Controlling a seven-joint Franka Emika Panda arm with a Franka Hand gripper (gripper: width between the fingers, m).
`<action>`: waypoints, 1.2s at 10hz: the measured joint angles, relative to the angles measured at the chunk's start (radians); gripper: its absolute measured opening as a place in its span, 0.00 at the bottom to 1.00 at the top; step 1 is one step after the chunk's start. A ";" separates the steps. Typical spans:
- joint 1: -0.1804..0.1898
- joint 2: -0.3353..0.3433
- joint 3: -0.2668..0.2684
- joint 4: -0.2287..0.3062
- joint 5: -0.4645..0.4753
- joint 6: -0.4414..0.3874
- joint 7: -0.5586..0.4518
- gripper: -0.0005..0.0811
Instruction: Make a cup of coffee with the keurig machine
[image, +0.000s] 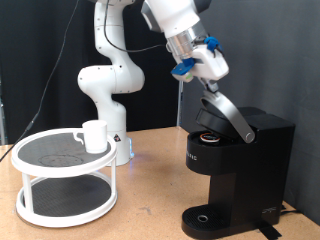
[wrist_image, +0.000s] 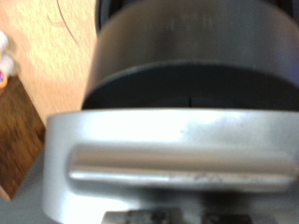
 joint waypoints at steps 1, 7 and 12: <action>-0.009 0.001 0.000 -0.021 -0.023 0.025 0.000 0.01; -0.029 0.073 -0.001 -0.127 -0.088 0.217 -0.007 0.01; -0.034 0.096 -0.026 -0.127 0.038 0.201 -0.137 0.01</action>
